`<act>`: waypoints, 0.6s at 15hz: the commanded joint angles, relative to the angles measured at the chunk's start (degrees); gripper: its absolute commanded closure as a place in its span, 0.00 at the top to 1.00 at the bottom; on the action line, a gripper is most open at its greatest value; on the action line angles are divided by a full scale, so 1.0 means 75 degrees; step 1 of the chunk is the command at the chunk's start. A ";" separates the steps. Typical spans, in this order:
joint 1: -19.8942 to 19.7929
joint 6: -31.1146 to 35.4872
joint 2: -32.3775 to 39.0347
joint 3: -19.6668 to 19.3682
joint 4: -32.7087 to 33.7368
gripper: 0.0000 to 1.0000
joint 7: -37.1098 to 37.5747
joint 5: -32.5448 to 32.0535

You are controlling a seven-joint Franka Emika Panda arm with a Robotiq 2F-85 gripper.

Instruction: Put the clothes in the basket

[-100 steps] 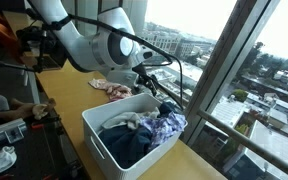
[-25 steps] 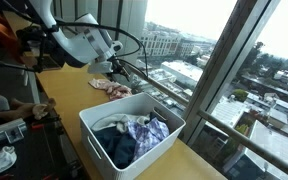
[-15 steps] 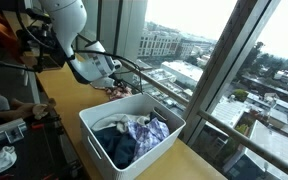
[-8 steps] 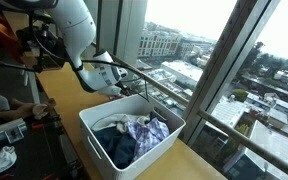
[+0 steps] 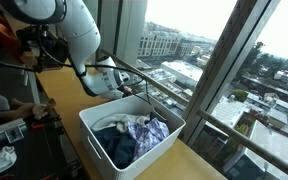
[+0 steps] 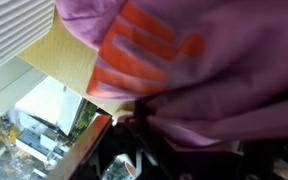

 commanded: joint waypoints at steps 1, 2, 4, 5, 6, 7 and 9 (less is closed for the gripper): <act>-0.0214 -0.0274 0.0121 0.0304 0.0237 0.35 -0.0377 0.0188; -0.0206 -0.0314 0.0065 0.0311 0.0197 0.27 -0.0358 0.0167; -0.0167 -0.0379 -0.0078 0.0296 0.0101 0.12 -0.0298 0.0124; -0.0140 -0.0403 -0.0200 0.0279 0.0018 0.06 -0.0267 0.0099; -0.0104 -0.0413 -0.0327 0.0246 -0.0062 0.00 -0.0224 0.0067; -0.0049 -0.0408 -0.0542 0.0191 -0.0206 0.00 -0.0149 0.0017; 0.0081 -0.0360 -0.0978 0.0045 -0.0488 0.04 0.0025 -0.0119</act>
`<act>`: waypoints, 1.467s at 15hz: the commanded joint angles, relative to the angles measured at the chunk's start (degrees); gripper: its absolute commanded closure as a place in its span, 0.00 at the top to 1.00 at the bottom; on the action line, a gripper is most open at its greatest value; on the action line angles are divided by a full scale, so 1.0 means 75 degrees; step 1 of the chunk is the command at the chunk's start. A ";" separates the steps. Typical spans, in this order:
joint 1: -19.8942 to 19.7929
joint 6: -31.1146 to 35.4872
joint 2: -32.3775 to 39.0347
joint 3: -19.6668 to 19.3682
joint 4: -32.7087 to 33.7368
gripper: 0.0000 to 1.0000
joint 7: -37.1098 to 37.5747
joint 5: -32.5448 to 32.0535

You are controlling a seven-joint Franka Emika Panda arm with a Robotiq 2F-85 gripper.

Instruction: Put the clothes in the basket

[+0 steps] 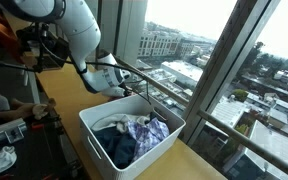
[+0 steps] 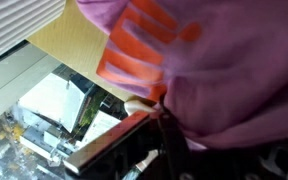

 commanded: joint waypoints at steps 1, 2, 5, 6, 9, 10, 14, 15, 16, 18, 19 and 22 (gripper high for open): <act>0.0188 -0.0151 -0.0989 -0.0133 -0.0657 0.04 0.0138 -0.0167; 0.0251 -0.0124 -0.1291 -0.0199 -0.0864 0.04 0.0213 -0.0239; 0.0444 -0.0170 -0.2205 -0.0398 -0.1440 0.04 0.0347 -0.0420; 0.0490 -0.0187 -0.2499 -0.0445 -0.1608 0.04 0.0374 -0.0470; 0.0618 -0.0265 -0.3553 -0.0598 -0.2219 0.04 0.0481 -0.0701; 0.0639 -0.0267 -0.3911 -0.0641 -0.2451 0.04 0.0505 -0.0790; 0.0661 -0.0448 -0.5521 -0.0808 -0.3339 0.04 0.0657 -0.1180; 0.0673 -0.0523 -0.5931 -0.0855 -0.3552 0.04 0.0745 -0.1344; 0.0662 -0.0635 -0.6348 -0.0875 -0.3769 0.04 0.0808 -0.1482; 0.0596 -0.0901 -0.7199 -0.0864 -0.4206 0.04 0.0793 -0.1627; 0.0584 -0.1113 -0.7640 -0.0850 -0.4417 0.04 0.0762 -0.1687; 0.0454 -0.1609 -0.8872 -0.0843 -0.4979 0.04 0.0504 -0.1614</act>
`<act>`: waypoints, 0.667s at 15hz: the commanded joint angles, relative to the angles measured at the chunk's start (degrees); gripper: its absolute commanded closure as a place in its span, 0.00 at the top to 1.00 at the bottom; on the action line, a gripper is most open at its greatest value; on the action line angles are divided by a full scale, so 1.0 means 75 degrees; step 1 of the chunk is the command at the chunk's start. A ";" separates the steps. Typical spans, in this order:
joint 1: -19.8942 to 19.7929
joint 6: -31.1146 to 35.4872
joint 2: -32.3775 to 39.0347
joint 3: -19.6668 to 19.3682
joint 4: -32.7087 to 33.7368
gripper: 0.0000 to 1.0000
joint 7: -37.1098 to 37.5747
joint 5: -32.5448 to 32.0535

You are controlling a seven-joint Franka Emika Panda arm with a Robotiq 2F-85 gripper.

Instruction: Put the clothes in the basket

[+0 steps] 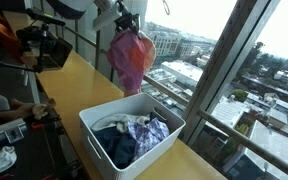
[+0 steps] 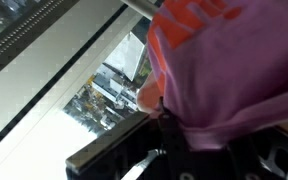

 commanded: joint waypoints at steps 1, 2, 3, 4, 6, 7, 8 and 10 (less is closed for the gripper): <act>-0.0102 -0.0679 -0.1787 -0.0051 -0.0960 0.04 -0.0237 -0.0069; -0.0151 -0.0891 -0.2170 -0.0054 -0.1086 0.04 -0.0342 -0.0032; -0.0211 -0.1117 -0.2594 -0.0063 -0.1215 0.04 -0.0483 0.0022; -0.0272 -0.1300 -0.2954 -0.0100 -0.1296 0.04 -0.0681 0.0115; -0.1186 -0.1489 -0.3602 0.0492 -0.1387 0.04 -0.1317 0.0642; -0.1336 -0.1592 -0.3892 0.0478 -0.1395 0.04 -0.1544 0.0811; -0.1543 -0.1591 -0.4087 0.0481 -0.1353 0.04 -0.1890 0.1081; -0.1987 -0.1449 -0.4315 0.0417 -0.1283 0.04 -0.2421 0.1514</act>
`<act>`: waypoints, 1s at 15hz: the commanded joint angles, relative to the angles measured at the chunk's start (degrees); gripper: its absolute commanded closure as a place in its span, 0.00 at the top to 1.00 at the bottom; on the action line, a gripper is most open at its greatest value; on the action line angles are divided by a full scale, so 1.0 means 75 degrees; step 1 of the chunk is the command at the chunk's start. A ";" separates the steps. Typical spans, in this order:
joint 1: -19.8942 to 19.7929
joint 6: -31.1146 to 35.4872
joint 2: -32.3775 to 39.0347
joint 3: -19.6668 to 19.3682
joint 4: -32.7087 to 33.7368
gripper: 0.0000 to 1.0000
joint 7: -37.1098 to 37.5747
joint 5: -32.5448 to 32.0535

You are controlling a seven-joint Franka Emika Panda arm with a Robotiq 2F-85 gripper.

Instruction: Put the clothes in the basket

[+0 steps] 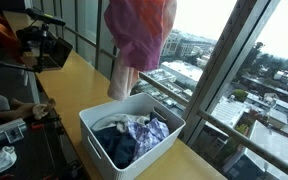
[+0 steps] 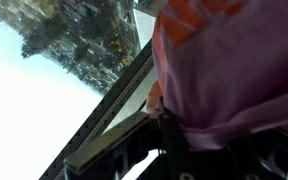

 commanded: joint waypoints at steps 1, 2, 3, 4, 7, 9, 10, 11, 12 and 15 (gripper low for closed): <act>-0.0810 0.0073 -0.0542 0.0077 -0.0071 0.04 -0.0952 0.0729; -0.1018 0.0178 -0.0543 0.0060 -0.0115 0.04 -0.1056 0.0805; -0.1216 0.0285 -0.0520 0.0084 -0.0205 0.04 -0.1063 0.0829; -0.1398 0.0430 -0.0458 0.0118 -0.0364 0.04 -0.0994 0.0784; -0.1739 0.0755 -0.0158 0.0255 -0.1133 0.04 -0.0056 -0.0088; -0.2027 0.1084 0.0143 0.0443 -0.1692 0.04 0.0670 -0.0749; -0.2074 0.1263 0.0338 0.0475 -0.1919 0.04 0.1059 -0.1110; -0.2139 0.1368 0.0562 0.0560 -0.2111 0.04 0.1530 -0.1486; -0.2190 0.1441 0.0782 0.0637 -0.2247 0.04 0.1967 -0.1859; -0.2153 0.1421 0.1439 0.0838 -0.2423 0.04 0.3177 -0.2876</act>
